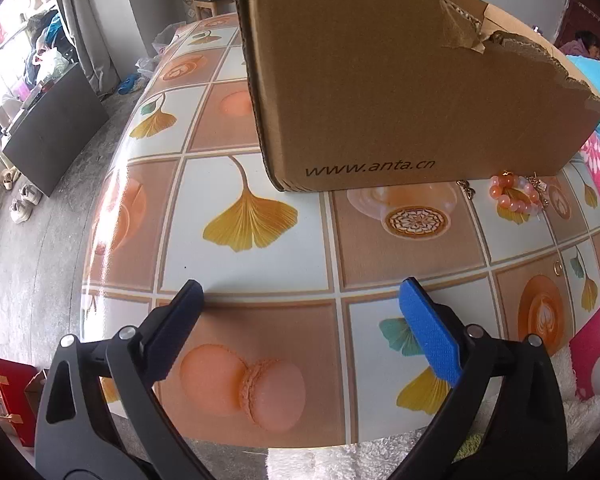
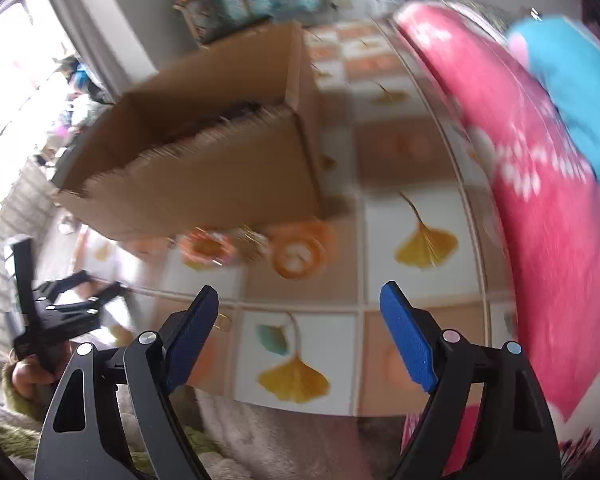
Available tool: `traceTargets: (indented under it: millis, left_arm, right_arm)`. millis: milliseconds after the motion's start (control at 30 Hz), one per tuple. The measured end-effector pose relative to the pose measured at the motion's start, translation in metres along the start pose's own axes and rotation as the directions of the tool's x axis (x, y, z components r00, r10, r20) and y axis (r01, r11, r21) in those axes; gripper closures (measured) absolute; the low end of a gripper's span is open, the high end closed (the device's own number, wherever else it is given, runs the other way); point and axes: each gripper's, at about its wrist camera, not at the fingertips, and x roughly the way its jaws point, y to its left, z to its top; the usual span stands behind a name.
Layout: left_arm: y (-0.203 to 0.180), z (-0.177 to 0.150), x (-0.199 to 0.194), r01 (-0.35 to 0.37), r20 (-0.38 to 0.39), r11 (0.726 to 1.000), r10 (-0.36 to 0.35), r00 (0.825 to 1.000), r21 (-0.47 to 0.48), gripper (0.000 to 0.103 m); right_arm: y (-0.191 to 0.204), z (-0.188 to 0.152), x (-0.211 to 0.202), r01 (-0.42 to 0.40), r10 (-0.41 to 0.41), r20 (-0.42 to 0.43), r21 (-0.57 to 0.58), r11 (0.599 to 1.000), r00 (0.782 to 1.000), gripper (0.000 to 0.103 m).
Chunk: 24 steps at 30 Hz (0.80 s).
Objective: Organize jewelry
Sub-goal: 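Withdraw both tools from the box toward the jewelry on the table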
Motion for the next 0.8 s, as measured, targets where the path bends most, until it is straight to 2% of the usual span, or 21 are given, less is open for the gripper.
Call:
traceTargets:
  millis: [133, 300, 567, 800]
  left_arm:
    - [-0.002, -0.002, -0.002, 0.002, 0.008, 1.000, -0.002, 1.000, 0.000, 0.008]
    - [-0.004, -0.001, 0.000, -0.006, -0.003, 1.000, 0.006, 1.000, -0.003, 0.007]
    - [-0.002, 0.003, 0.001, -0.006, -0.023, 1.000, 0.005, 1.000, -0.013, 0.007]
    - [-0.001, 0.004, 0.001, 0.000, -0.027, 1.000, -0.001, 1.000, -0.011, 0.007]
  right_arm:
    - [-0.004, -0.008, 0.013, 0.054, -0.053, -0.028, 0.010, 0.999, 0.998, 0.022]
    - [0.010, -0.013, 0.026, 0.134, -0.135, -0.010, -0.069, 0.989, 0.991, 0.022]
    - [0.015, -0.020, 0.040, 0.150, -0.151, -0.008, -0.092, 0.984, 0.988, 0.021]
    - [0.025, -0.025, 0.046, 0.173, -0.174, 0.005, -0.134, 0.976, 0.985, 0.009]
